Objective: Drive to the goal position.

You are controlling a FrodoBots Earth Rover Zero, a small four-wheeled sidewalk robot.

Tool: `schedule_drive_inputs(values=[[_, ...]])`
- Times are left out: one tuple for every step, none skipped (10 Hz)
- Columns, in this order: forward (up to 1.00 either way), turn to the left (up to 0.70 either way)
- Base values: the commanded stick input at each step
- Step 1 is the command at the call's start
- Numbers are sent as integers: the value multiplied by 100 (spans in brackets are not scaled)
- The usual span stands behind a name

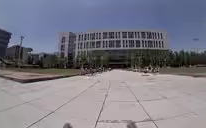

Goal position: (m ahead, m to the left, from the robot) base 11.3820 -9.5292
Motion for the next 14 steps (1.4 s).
schedule_drive_inputs(values=[[45,27],[45,27],[45,27],[45,27],[45,27],[45,27],[45,27],[45,27],[45,27],[45,27],[45,27],[45,25],[45,13],[45,2]])
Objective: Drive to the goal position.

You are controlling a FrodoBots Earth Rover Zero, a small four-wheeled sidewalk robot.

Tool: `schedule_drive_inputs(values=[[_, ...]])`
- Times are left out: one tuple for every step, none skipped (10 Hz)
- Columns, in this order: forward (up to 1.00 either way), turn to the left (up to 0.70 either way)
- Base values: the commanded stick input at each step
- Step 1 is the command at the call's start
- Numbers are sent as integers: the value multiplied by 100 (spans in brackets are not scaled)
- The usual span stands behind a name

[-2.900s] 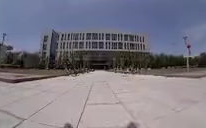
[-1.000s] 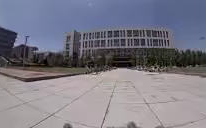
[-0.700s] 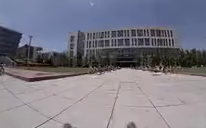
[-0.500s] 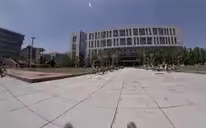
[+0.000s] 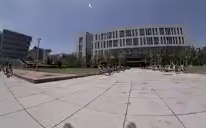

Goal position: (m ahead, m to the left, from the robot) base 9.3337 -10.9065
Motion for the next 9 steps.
schedule_drive_inputs(values=[[45,-8],[45,-27],[45,-27],[45,-27],[45,-27],[45,-27],[45,-27],[45,-27],[45,-27]])
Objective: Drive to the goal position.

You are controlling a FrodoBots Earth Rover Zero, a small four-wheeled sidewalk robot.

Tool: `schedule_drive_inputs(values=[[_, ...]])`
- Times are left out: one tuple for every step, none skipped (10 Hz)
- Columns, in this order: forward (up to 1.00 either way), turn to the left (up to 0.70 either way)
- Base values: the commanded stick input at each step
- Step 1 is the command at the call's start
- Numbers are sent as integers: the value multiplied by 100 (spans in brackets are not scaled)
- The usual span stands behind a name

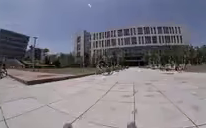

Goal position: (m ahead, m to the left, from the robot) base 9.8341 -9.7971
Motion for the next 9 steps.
schedule_drive_inputs(values=[[45,-27],[45,-27],[45,-27],[45,-27],[45,-27],[45,-27],[45,-27],[45,-27],[45,-27]])
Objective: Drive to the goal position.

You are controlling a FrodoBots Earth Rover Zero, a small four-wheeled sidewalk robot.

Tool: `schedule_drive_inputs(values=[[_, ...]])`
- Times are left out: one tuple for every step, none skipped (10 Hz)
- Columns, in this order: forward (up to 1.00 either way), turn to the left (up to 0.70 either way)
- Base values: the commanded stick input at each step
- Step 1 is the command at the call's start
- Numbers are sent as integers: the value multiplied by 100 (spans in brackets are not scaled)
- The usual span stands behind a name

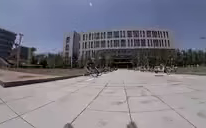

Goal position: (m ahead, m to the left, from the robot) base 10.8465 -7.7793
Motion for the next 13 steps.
schedule_drive_inputs(values=[[45,-27],[45,-27],[45,-27],[45,-27],[45,-27],[45,-27],[45,-27],[45,-27],[45,-27],[45,-27],[45,-27],[45,-27],[45,-27]])
